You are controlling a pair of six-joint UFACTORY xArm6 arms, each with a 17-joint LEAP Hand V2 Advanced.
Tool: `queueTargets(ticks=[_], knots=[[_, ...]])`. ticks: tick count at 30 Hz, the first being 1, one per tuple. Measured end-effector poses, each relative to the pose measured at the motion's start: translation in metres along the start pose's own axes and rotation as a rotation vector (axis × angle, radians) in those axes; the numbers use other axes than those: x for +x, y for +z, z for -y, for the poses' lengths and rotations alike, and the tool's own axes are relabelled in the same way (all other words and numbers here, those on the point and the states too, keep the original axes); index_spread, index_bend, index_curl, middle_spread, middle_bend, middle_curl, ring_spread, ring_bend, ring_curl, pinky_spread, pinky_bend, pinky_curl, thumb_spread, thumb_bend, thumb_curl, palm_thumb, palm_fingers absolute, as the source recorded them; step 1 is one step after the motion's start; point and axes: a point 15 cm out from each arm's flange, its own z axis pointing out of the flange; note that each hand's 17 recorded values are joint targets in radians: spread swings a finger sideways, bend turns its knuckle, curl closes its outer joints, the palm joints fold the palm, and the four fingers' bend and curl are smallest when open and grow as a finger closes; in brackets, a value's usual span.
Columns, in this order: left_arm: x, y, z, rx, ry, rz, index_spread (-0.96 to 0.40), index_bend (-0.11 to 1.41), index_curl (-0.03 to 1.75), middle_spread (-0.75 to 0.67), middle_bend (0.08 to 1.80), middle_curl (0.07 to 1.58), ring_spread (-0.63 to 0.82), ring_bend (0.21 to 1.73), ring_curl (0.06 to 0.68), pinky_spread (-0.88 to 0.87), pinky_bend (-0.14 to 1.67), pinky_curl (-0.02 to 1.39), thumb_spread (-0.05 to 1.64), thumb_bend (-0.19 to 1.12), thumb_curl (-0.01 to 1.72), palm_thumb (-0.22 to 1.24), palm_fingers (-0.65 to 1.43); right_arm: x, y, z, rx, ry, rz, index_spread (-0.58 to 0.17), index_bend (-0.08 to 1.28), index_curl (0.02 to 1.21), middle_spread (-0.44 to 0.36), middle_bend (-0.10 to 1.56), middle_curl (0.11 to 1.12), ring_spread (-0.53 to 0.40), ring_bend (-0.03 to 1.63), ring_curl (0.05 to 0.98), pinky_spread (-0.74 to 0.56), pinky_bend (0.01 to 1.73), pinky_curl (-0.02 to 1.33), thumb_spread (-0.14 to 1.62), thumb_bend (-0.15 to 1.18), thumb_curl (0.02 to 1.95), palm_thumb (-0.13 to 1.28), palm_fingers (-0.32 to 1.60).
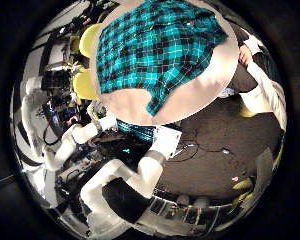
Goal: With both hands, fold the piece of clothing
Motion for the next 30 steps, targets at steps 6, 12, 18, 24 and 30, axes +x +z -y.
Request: queueTargets(ticks=[6, 12, 18, 24, 30], knots=[[0.001, 0.004, -0.002, -0.005, -0.014, -0.018, -0.11, 0.18, 0.39, 0.04, 0.2, 0.42, 0.04, 0.73, 0.224, 0.13, 0.39, 0.35, 1.1, -0.01, 0.28, 0.16, 0.29, 0.005, 0.004, 0.004, -0.003, -0.005, -0.006, -0.375, 0.16, 0.28, -0.032, 0.23, 0.35, 0.106, 0.65, 0.2, 0.35, 0.6, 0.17, 1.13, -0.02, 0.25, 0.12, 0.18], [0.018, 0.021, -0.004, -0.034, 0.013, -0.006, -0.12, 0.18, 0.4, 0.02, 0.2, 0.42, 0.02, 0.72, 0.216, 0.11, 0.37, 0.34, 1.13, -0.01, 0.29, 0.23, 0.31, 0.012, 0.01, 0.005, -0.004, 0.01, 0.001, -0.376, 0.16, 0.28, -0.027, 0.23, 0.35, 0.102, 0.64, 0.203, 0.35, 0.58, 0.18, 1.14, -0.02, 0.25, 0.14, 0.19], [0.026, 0.063, -0.001, -0.063, 0.083, 0.081, -0.1, 0.15, 0.38, 0.04, 0.19, 0.42, 0.05, 0.72, 0.214, 0.13, 0.4, 0.35, 1.1, -0.02, 0.29, 0.23, 0.25, 0.015, 0.011, 0.003, -0.003, 0.024, 0.002, -0.372, 0.16, 0.28, -0.034, 0.23, 0.35, 0.094, 0.64, 0.206, 0.35, 0.57, 0.19, 1.15, -0.02, 0.25, 0.14, 0.2], [0.024, 0.096, 0.001, -0.132, 0.124, 0.192, -0.05, 0.15, 0.35, 0.12, 0.19, 0.4, 0.15, 0.72, 0.215, 0.17, 0.44, 0.36, 1.0, -0.04, 0.29, 0.18, 0.15, 0.009, 0.024, -0.001, -0.03, 0.017, 0.018, -0.371, 0.16, 0.28, -0.051, 0.23, 0.35, 0.088, 0.64, 0.208, 0.35, 0.56, 0.19, 1.15, -0.02, 0.24, 0.14, 0.21], [0.029, 0.121, 0.004, -0.179, 0.129, 0.248, -0.01, 0.17, 0.34, 0.12, 0.22, 0.39, 0.19, 0.73, 0.206, 0.18, 0.45, 0.36, 0.94, -0.03, 0.3, 0.17, 0.22, 0.005, 0.021, -0.007, -0.027, 0.018, 0.013, -0.368, 0.16, 0.28, -0.046, 0.23, 0.35, 0.085, 0.64, 0.208, 0.35, 0.55, 0.2, 1.15, -0.02, 0.24, 0.14, 0.21]])
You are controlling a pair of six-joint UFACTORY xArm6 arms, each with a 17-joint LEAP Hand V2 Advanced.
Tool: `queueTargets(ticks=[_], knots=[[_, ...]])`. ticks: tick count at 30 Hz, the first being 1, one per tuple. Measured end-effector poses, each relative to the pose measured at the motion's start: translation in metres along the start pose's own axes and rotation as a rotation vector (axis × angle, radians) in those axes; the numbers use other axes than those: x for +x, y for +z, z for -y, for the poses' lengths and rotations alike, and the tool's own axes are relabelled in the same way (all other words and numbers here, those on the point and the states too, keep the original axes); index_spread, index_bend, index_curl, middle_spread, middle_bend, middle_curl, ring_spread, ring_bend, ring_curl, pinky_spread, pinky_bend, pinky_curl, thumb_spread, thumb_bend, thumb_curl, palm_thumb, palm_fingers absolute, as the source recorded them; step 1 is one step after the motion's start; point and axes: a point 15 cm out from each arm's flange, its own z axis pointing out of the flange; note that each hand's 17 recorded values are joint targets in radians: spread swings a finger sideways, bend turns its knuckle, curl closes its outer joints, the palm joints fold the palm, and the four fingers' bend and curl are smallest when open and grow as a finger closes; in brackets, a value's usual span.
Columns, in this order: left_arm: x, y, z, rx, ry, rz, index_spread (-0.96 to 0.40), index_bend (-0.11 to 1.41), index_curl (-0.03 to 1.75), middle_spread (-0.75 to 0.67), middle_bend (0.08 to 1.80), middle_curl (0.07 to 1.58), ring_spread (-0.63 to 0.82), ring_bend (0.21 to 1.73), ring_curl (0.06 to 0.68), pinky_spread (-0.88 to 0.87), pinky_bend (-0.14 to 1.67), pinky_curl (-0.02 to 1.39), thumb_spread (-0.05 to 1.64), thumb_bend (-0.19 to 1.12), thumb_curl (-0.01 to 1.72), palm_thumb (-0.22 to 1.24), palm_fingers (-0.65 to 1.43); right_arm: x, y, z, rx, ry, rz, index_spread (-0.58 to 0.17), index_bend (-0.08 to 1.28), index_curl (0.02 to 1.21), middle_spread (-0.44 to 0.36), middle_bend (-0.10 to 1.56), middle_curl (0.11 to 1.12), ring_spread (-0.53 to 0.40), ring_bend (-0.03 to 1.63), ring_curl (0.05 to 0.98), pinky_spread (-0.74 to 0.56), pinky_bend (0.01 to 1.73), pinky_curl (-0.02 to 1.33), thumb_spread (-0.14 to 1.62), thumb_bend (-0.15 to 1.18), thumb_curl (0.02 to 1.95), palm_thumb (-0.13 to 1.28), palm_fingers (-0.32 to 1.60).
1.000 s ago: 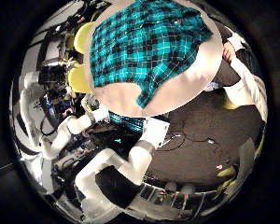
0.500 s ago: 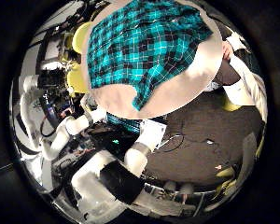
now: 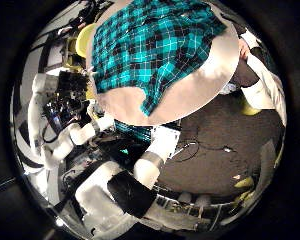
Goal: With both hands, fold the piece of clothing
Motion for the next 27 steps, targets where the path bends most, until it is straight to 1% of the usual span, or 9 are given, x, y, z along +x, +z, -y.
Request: queueTargets(ticks=[5, 6, 10, 11, 12, 15, 20, 22, 27], knots=[[-0.008, 0.007, 0.003, -0.033, -0.027, 0.096, -0.06, 0.17, 0.35, -0.06, 0.4, 0.45, -0.04, 0.76, 0.208, -0.06, 0.54, 0.37, 0.91, -0.01, 0.31, 0.24, 0.55, -0.001, -0.003, -0.002, 0.005, 0.001, -0.003, -0.367, 0.16, 0.28, -0.032, 0.24, 0.36, 0.085, 0.64, 0.21, 0.35, 0.54, 0.2, 1.15, -0.02, 0.24, 0.14, 0.22], [-0.007, 0.008, 0.004, -0.039, -0.027, 0.112, -0.07, 0.17, 0.35, -0.09, 0.42, 0.46, -0.08, 0.77, 0.211, -0.11, 0.55, 0.37, 0.91, -0.02, 0.32, 0.25, 0.55, -0.001, -0.003, -0.002, 0.005, 0.003, -0.003, -0.367, 0.16, 0.28, -0.03, 0.24, 0.36, 0.084, 0.64, 0.21, 0.35, 0.55, 0.2, 1.15, -0.02, 0.24, 0.14, 0.22], [-0.013, 0.008, 0.008, -0.036, -0.037, 0.146, -0.19, 0.2, 0.39, -0.26, 0.63, 0.57, -0.35, 1.01, 0.294, -0.38, 0.7, 0.42, 0.98, 0.09, 0.37, 0.54, 1.03, -0.001, -0.005, -0.003, 0.009, 0.003, -0.006, -0.366, 0.16, 0.28, -0.028, 0.24, 0.36, 0.084, 0.64, 0.212, 0.36, 0.55, 0.21, 1.15, -0.02, 0.24, 0.14, 0.22], [-0.014, 0.007, 0.009, -0.03, -0.039, 0.147, -0.22, 0.2, 0.4, -0.29, 0.66, 0.59, -0.39, 1.03, 0.303, -0.43, 0.73, 0.43, 1.0, 0.1, 0.37, 0.58, 1.06, -0.001, -0.005, -0.004, 0.01, 0.004, -0.006, -0.366, 0.16, 0.28, -0.028, 0.23, 0.35, 0.084, 0.64, 0.212, 0.36, 0.55, 0.21, 1.15, -0.02, 0.24, 0.14, 0.23], [-0.014, 0.005, 0.011, -0.019, -0.039, 0.146, -0.25, 0.22, 0.42, -0.33, 0.69, 0.63, -0.41, 1.08, 0.342, -0.47, 0.81, 0.47, 1.01, 0.14, 0.4, 0.67, 1.14, -0.001, -0.005, -0.004, 0.01, 0.004, -0.006, -0.367, 0.16, 0.28, -0.035, 0.23, 0.36, 0.084, 0.64, 0.212, 0.36, 0.55, 0.21, 1.15, -0.02, 0.24, 0.14, 0.23], [-0.016, -0.005, 0.017, 0.029, -0.051, 0.131, -0.34, 0.29, 0.49, -0.4, 0.77, 0.72, -0.45, 1.19, 0.41, -0.54, 0.96, 0.54, 1.04, 0.15, 0.44, 0.75, 1.15, -0.002, -0.007, -0.005, 0.013, 0.002, -0.009, -0.366, 0.16, 0.28, -0.033, 0.24, 0.36, 0.075, 0.65, 0.213, 0.35, 0.54, 0.21, 1.16, -0.02, 0.24, 0.14, 0.25], [-0.021, -0.033, 0.022, 0.092, -0.054, 0.119, -0.46, 0.39, 0.62, -0.48, 0.84, 0.82, -0.47, 1.3, 0.473, -0.58, 1.09, 0.62, 1.06, 0.12, 0.49, 0.78, 1.08, -0.004, -0.003, -0.004, 0.004, -0.013, -0.004, -0.359, 0.15, 0.27, -0.075, 0.26, 0.36, 0.026, 0.69, 0.221, 0.31, 0.57, 0.21, 1.18, 0.0, 0.25, 0.2, 0.33], [-0.023, -0.043, 0.021, 0.094, -0.055, 0.116, -0.5, 0.42, 0.67, -0.5, 0.85, 0.86, -0.47, 1.32, 0.488, -0.59, 1.11, 0.64, 1.07, 0.11, 0.51, 0.79, 1.05, -0.008, 0.01, -0.003, -0.022, -0.026, 0.01, -0.347, 0.15, 0.27, -0.118, 0.28, 0.37, -0.013, 0.73, 0.231, 0.26, 0.59, 0.21, 1.18, 0.01, 0.27, 0.28, 0.36], [-0.022, -0.065, 0.019, 0.079, -0.053, 0.105, -0.57, 0.44, 0.79, -0.54, 0.88, 0.93, -0.46, 1.36, 0.512, -0.6, 1.16, 0.67, 1.08, 0.07, 0.54, 0.8, 1.0, -0.024, 0.051, 0.009, -0.088, -0.077, 0.042, -0.323, 0.15, 0.27, -0.133, 0.3, 0.38, -0.06, 0.77, 0.248, 0.21, 0.6, 0.21, 1.14, 0.0, 0.29, 0.37, 0.35]])
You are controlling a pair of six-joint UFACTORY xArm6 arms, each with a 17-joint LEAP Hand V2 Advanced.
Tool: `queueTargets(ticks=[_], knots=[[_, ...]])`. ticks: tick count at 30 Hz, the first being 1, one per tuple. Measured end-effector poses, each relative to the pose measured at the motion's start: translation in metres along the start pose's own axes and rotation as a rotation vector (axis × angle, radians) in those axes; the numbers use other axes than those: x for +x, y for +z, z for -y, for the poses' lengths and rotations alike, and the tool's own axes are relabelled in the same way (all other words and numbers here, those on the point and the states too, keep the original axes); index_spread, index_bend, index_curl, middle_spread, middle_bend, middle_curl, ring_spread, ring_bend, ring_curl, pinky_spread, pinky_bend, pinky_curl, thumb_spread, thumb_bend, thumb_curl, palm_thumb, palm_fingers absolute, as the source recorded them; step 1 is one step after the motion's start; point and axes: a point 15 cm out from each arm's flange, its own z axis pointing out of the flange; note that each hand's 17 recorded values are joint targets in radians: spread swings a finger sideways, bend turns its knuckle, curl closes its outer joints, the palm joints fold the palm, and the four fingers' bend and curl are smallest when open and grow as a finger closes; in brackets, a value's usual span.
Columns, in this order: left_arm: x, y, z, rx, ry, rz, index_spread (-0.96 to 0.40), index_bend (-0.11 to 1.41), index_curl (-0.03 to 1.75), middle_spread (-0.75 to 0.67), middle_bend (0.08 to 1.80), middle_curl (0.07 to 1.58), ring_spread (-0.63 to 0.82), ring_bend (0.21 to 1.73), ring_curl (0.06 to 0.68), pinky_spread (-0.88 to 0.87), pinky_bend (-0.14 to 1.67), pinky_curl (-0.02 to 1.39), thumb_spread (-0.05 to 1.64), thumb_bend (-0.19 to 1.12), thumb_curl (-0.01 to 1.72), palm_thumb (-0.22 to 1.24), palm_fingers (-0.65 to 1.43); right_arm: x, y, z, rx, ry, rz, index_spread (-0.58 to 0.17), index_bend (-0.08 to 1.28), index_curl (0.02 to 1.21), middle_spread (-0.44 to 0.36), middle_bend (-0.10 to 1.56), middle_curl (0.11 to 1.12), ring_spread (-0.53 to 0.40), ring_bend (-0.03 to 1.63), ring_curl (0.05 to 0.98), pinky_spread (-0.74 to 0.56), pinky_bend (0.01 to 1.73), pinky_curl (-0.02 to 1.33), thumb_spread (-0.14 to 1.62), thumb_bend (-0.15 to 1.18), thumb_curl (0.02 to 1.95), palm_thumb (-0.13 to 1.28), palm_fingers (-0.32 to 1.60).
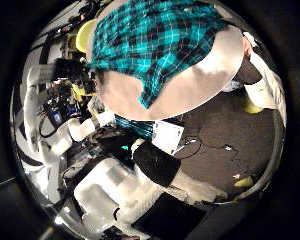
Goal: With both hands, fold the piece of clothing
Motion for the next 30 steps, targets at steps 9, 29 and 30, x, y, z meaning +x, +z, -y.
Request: queueTargets(ticks=[9, 29, 30], knots=[[-0.001, -0.009, 0.003, 0.001, 0.006, -0.007, -0.66, 0.43, 1.03, -0.59, 0.9, 1.03, -0.45, 1.42, 0.535, -0.6, 1.22, 0.72, 1.1, 0.01, 0.59, 0.82, 0.94, -0.019, 0.065, 0.064, 0.013, -0.093, -0.04, -0.282, 0.16, 0.28, -0.102, 0.33, 0.4, -0.107, 0.78, 0.259, 0.13, 0.61, 0.2, 1.07, -0.02, 0.32, 0.48, 0.3], [-0.008, -0.023, -0.003, -0.002, 0.009, -0.045, -0.7, 0.3, 1.35, -0.63, 0.89, 1.13, -0.44, 1.45, 0.535, -0.59, 1.24, 0.74, 1.11, -0.01, 0.64, 0.83, 0.91, -0.033, 0.057, 0.108, 0.093, -0.086, -0.128, -0.42, 0.77, 0.57, -0.26, 0.98, 0.73, -0.281, 1.22, 0.494, -0.28, 1.2, 0.42, 1.03, 0.1, 0.5, 1.0, 1.18], [-0.008, -0.023, -0.004, -0.003, 0.011, -0.046, -0.7, 0.3, 1.36, -0.63, 0.88, 1.13, -0.44, 1.45, 0.534, -0.59, 1.24, 0.74, 1.11, -0.01, 0.64, 0.83, 0.91, -0.029, 0.054, 0.105, 0.102, -0.079, -0.129, -0.418, 0.79, 0.59, -0.258, 1.0, 0.74, -0.282, 1.23, 0.502, -0.28, 1.22, 0.43, 1.03, 0.1, 0.5, 1.01, 1.17]])
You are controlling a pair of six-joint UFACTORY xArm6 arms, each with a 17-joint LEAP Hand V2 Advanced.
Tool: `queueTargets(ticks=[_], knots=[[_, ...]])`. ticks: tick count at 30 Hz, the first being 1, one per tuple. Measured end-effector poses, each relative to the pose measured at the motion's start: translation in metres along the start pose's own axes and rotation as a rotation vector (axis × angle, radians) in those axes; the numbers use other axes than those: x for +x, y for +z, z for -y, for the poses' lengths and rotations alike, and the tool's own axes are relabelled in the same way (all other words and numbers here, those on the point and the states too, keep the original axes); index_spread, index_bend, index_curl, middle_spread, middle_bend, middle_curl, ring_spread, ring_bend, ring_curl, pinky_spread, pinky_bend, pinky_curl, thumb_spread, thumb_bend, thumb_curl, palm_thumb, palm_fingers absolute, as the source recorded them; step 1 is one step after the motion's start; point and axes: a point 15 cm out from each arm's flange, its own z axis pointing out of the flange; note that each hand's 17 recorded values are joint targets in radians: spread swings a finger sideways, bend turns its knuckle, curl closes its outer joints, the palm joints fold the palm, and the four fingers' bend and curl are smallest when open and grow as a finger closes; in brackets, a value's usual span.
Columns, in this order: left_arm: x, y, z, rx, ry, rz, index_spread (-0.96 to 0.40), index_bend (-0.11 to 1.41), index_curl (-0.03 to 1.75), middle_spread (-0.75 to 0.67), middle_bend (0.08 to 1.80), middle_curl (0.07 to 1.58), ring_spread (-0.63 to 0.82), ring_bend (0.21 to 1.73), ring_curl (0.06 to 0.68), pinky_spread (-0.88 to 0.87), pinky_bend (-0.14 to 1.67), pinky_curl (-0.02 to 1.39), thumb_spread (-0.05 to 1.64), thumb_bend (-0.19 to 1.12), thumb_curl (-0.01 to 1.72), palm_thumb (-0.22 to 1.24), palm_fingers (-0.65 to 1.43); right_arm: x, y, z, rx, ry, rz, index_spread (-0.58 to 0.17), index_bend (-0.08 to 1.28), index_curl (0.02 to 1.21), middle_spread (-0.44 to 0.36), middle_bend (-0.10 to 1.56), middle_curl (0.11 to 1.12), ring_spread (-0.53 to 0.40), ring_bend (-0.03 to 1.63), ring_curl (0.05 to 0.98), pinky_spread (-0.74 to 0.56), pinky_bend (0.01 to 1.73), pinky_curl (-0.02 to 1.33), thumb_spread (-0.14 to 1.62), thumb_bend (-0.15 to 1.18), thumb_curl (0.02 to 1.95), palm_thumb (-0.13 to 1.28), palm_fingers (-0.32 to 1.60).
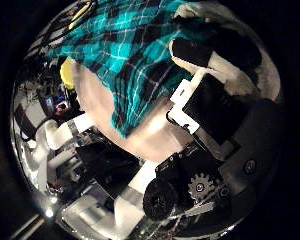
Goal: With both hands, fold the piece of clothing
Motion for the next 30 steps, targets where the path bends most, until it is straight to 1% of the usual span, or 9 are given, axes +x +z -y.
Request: queueTargets(ticks=[1, 3, 8, 12, 19, 26, 28, 30], knots=[[0.0, 0.0, 0.0, 0.0, 0.001, 0.0, -0.7, 0.29, 1.37, -0.63, 0.88, 1.13, -0.44, 1.45, 0.534, -0.59, 1.24, 0.74, 1.11, -0.01, 0.64, 0.83, 0.91, 0.003, -0.002, -0.003, 0.004, 0.006, 0.0, -0.413, 0.86, 0.64, -0.255, 1.06, 0.77, -0.286, 1.27, 0.53, -0.27, 1.25, 0.46, 1.03, 0.1, 0.52, 1.01, 1.12], [0.001, -0.001, -0.003, -0.004, 0.003, -0.001, -0.69, 0.28, 1.39, -0.63, 0.88, 1.14, -0.44, 1.45, 0.533, -0.59, 1.24, 0.74, 1.11, -0.01, 0.64, 0.83, 0.92, 0.012, -0.01, -0.009, 0.022, 0.031, -0.006, -0.402, 0.92, 0.69, -0.25, 1.11, 0.81, -0.286, 1.31, 0.564, -0.25, 1.3, 0.5, 1.04, 0.09, 0.55, 1.01, 1.06], [0.0, -0.002, -0.01, -0.018, 0.013, -0.001, -0.68, 0.24, 1.43, -0.64, 0.86, 1.15, -0.44, 1.45, 0.53, -0.59, 1.23, 0.74, 1.11, -0.01, 0.64, 0.83, 0.92, 0.029, -0.036, -0.026, 0.079, 0.07, -0.03, -0.379, 1.01, 0.78, -0.237, 1.19, 0.87, -0.28, 1.39, 0.641, -0.22, 1.38, 0.6, 1.06, 0.07, 0.6, 1.01, 0.97], [0.005, -0.006, -0.02, -0.035, 0.042, -0.016, -0.67, 0.22, 1.46, -0.64, 0.85, 1.15, -0.45, 1.44, 0.528, -0.59, 1.22, 0.74, 1.1, -0.02, 0.65, 0.82, 0.93, 0.043, -0.054, -0.046, 0.119, 0.096, -0.035, -0.367, 1.05, 0.82, -0.228, 1.24, 0.9, -0.275, 1.43, 0.68, -0.21, 1.41, 0.66, 1.07, 0.05, 0.63, 1.01, 0.93], [0.012, -0.012, -0.034, -0.03, 0.066, -0.05, -0.65, 0.19, 1.5, -0.65, 0.83, 1.16, -0.45, 1.43, 0.526, -0.6, 1.21, 0.74, 1.1, -0.01, 0.65, 0.81, 0.94, 0.051, -0.083, -0.064, 0.181, 0.122, -0.068, -0.347, 1.1, 0.88, -0.211, 1.29, 0.93, -0.26, 1.47, 0.732, -0.18, 1.44, 0.76, 1.09, 0.02, 0.69, 1.01, 0.89], [0.015, -0.011, -0.037, -0.031, 0.066, -0.061, -0.62, 0.19, 1.53, -0.65, 0.81, 1.17, -0.45, 1.42, 0.525, -0.6, 1.2, 0.74, 1.1, -0.01, 0.65, 0.81, 0.95, 0.046, -0.086, -0.061, 0.202, 0.123, -0.051, -0.335, 1.11, 0.91, -0.199, 1.32, 0.94, -0.251, 1.49, 0.763, -0.17, 1.43, 0.85, 1.1, -0.01, 0.73, 1.0, 0.85], [0.015, -0.012, -0.038, -0.026, 0.065, -0.065, -0.61, 0.18, 1.54, -0.66, 0.81, 1.18, -0.45, 1.42, 0.525, -0.6, 1.2, 0.74, 1.1, -0.01, 0.65, 0.81, 0.95, 0.045, -0.086, -0.061, 0.202, 0.123, -0.05, -0.334, 1.11, 0.91, -0.194, 1.31, 0.93, -0.247, 1.49, 0.764, -0.18, 1.42, 0.86, 1.12, -0.03, 0.72, 0.93, 0.85], [0.016, -0.012, -0.039, -0.025, 0.064, -0.071, -0.6, 0.18, 1.54, -0.66, 0.8, 1.18, -0.45, 1.42, 0.525, -0.6, 1.2, 0.74, 1.1, -0.01, 0.65, 0.81, 0.95, 0.044, -0.085, -0.062, 0.199, 0.119, -0.049, -0.335, 1.07, 0.91, -0.194, 1.3, 0.92, -0.24, 1.47, 0.754, -0.19, 1.39, 0.85, 1.15, -0.03, 0.69, 0.89, 0.86]])
